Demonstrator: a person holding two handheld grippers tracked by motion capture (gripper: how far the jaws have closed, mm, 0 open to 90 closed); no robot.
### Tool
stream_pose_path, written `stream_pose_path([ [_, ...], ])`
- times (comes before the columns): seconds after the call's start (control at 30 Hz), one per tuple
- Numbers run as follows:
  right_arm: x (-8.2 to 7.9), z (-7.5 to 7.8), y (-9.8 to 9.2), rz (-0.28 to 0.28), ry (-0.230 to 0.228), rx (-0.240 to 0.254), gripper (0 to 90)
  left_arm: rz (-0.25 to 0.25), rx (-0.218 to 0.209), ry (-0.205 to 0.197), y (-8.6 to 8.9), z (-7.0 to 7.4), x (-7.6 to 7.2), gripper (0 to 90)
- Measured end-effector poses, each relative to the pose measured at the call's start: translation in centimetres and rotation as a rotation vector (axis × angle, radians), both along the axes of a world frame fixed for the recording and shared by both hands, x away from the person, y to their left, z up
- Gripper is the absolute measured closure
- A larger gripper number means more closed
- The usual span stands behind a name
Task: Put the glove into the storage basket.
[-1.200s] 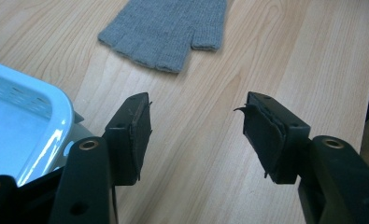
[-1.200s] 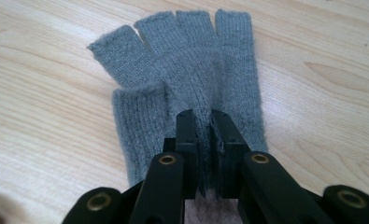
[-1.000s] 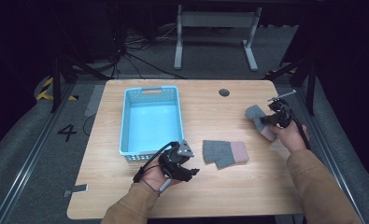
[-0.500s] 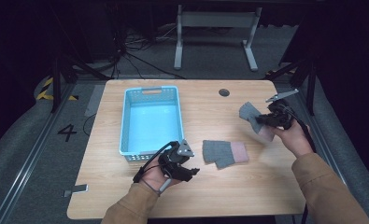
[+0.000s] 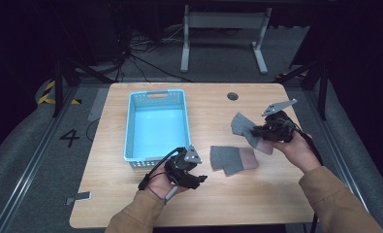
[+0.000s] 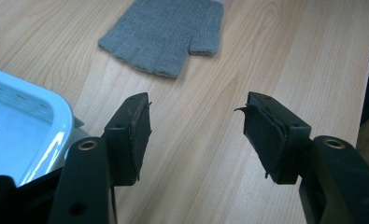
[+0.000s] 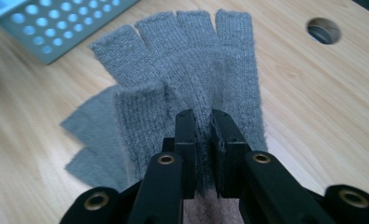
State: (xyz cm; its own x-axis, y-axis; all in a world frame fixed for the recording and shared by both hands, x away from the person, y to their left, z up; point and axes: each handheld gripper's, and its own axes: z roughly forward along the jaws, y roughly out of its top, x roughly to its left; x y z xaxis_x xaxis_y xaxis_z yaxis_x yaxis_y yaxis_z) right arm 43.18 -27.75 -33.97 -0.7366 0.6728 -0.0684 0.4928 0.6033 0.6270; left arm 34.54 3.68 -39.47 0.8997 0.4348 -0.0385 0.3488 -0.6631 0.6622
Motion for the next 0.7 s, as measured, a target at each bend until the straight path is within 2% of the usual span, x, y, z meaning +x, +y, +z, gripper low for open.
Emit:
stream_pose_path([
  [0.03, 0.0, 0.0, 0.0, 0.000, 0.000, 0.000, 82.0, 0.000, 0.000, 0.000, 0.0, 0.0, 0.0, 41.8],
  [0.13, -0.6, -0.5, 1.1, 0.048, 0.013, -0.007, 82.0, 0.000, 0.001, -0.001, 0.0, 0.0, 0.0, 41.8],
  [0.33, -1.1, -1.5, 2.2, 0.130, 0.016, -0.047, 81.8, 0.004, 0.005, 0.004, 0.0, 0.0, 0.0, 41.9],
  [0.53, -1.4, -2.4, 3.1, 0.168, 0.033, -0.049, 81.7, 0.008, 0.003, 0.002, 0.0, -0.1, 0.1, 42.1],
  [0.7, -1.3, -3.5, 3.7, 0.198, 0.046, -0.073, 81.6, 0.009, 0.005, 0.000, -0.1, -0.1, 0.1, 42.2],
])
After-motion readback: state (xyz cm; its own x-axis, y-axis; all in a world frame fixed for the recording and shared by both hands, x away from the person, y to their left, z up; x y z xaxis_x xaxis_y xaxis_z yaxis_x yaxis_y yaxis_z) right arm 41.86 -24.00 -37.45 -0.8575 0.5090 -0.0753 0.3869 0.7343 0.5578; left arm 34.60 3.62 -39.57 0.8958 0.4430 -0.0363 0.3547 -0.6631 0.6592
